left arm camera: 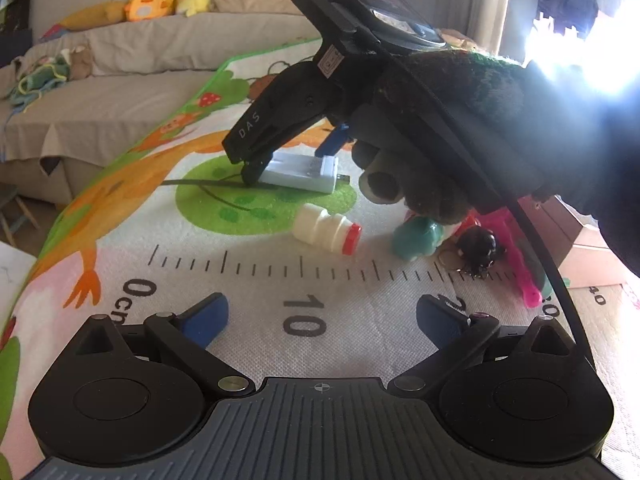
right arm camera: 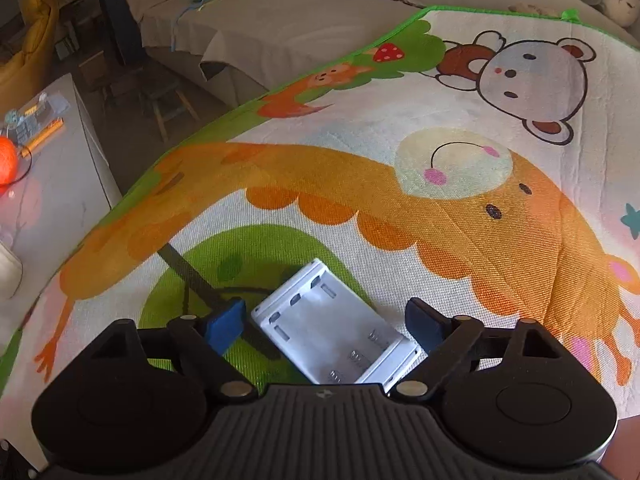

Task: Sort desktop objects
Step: 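Grasp the white battery charger with the right tool and lift it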

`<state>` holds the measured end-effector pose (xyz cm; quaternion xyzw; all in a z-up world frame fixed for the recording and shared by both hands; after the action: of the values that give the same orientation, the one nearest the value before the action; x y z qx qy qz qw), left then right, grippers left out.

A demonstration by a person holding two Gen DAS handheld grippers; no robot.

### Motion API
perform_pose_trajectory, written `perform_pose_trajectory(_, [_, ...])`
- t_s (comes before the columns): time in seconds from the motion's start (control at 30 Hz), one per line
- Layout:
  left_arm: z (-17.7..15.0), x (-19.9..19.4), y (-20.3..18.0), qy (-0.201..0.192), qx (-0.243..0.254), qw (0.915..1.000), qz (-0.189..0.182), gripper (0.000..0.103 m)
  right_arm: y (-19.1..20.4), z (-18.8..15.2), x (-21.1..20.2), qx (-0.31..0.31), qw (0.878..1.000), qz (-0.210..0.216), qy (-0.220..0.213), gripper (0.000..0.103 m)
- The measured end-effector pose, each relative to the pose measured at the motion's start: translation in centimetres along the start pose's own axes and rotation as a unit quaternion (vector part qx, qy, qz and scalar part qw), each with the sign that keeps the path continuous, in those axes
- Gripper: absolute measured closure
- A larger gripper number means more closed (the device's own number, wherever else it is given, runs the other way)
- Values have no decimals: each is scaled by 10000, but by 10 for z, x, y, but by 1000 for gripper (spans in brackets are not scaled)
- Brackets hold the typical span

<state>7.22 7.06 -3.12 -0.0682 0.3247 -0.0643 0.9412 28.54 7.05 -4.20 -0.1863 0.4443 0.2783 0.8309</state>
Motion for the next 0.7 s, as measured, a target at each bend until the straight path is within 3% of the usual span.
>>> perform_pose_trajectory(0.07, [0, 0, 0, -1, 9, 10000, 5, 0, 7, -7, -10, -229, 9997, 37, -60, 39])
perform_pose_trajectory(0.1, [0, 0, -1, 1, 12, 10000, 8, 0, 10, -10, -16, -294, 9995, 100, -44, 54])
perform_pose_trajectory(0.3, [-2, -4, -3, 16, 65, 10000, 29, 0, 16, -42, -51, -535, 9984, -153, -54, 56])
perform_pose_trajectory(0.53, [-8, -13, -17, -80, 450, 9988, -168, 0, -20, -80, -170, 434, 9938, 364, -962, 56])
perform_pose_trajectory(0.7, [4, -7, -36, -271, 865, 9958, -125, 0, -38, -149, -232, 573, 9904, -97, -1253, 56])
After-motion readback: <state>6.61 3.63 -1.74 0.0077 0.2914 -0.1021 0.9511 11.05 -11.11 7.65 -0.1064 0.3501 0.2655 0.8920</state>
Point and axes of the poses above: each gripper's, at about its wrist camera, not at the fingertips, and x roughly the way its jaws point, y to its left, z to its top, the point moved 6 cm from there along x, roughly the way its jaws point, and after that the axes turned 3 degrees about -z, right-handed, at the moved point
